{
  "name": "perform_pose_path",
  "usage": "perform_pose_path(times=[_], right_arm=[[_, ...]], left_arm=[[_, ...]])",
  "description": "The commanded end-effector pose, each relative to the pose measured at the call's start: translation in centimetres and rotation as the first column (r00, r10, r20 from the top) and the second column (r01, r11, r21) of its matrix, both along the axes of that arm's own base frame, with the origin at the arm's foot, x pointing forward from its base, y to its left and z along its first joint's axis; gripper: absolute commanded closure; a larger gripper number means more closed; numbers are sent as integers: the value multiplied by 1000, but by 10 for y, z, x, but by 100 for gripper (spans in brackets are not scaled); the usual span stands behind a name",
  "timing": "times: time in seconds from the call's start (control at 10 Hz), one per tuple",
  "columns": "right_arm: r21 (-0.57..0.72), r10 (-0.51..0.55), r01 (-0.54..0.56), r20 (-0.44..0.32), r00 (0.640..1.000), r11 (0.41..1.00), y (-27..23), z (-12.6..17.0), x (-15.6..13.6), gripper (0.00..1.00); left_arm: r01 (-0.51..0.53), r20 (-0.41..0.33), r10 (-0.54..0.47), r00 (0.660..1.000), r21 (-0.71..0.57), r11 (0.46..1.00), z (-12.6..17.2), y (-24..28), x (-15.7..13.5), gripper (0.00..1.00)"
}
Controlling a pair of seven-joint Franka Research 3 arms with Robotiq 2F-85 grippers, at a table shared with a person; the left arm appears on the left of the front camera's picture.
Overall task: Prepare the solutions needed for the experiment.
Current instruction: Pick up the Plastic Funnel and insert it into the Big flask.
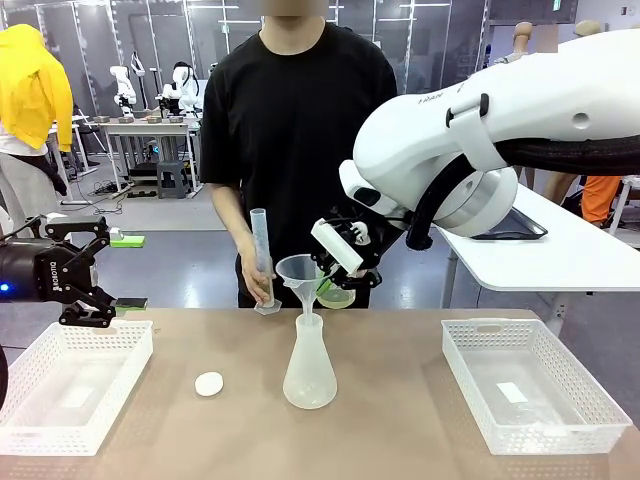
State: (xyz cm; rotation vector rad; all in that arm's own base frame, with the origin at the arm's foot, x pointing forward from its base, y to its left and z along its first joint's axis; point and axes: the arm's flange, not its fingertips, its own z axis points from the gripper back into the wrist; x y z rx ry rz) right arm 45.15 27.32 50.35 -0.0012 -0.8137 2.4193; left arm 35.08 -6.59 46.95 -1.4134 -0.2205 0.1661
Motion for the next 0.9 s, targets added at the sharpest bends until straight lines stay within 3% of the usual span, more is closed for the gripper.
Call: perform_pose_path(times=[0.0,0.1,0.2,0.3,0.4,0.8], right_arm=[[4,6,-6,17,1000,1000,3,-7,2,90],[4,10,-10,25,1000,1000,4,-8,1,75],[5,11,-11,30,1000,1000,3,-9,1,71],[7,14,-15,39,999,1000,3,-8,-1,56],[-2,13,-13,41,999,1000,2,-5,-2,52],[-50,-28,31,57,998,998,-12,16,-11,52]], left_arm=[[0,-4,0,1000,-20,1000,3,-2,0,0],[0,-4,0,1000,-20,1000,3,-2,0,0],[0,-4,0,1000,-20,1000,3,-2,0,0],[0,-4,0,1000,-20,1000,3,-2,0,0],[0,-4,0,1000,-20,1000,3,-2,0,0],[0,-4,0,1000,-20,1000,3,-2,0,0]])
